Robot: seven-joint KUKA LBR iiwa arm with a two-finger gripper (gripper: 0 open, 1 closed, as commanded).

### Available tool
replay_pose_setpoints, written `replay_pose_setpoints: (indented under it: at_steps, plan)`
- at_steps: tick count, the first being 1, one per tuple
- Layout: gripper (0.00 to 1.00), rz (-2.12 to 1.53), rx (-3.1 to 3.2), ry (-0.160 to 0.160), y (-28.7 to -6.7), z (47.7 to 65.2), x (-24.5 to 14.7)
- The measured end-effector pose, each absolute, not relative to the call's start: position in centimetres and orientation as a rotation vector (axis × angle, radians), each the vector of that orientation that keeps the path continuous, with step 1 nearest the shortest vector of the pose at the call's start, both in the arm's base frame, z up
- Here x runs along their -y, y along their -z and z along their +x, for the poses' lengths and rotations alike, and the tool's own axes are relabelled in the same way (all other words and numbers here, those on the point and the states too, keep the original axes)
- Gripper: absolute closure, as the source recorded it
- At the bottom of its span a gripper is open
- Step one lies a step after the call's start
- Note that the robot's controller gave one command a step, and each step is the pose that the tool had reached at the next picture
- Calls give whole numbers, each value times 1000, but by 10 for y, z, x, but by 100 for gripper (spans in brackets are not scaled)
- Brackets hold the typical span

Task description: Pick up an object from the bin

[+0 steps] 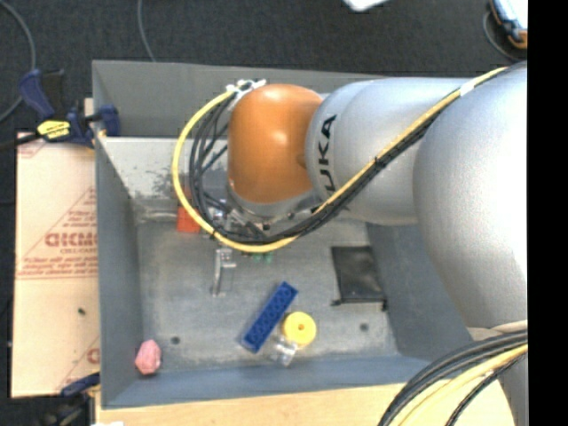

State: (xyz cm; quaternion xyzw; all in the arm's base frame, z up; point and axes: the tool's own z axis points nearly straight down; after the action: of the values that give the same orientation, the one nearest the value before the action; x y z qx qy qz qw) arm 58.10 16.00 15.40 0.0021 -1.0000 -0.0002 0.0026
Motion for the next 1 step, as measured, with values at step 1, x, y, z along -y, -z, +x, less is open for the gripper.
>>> replay_pose_setpoints:
  at_steps: [1]
  plan:
    - [0,5,3139,1,-156,581,-160]
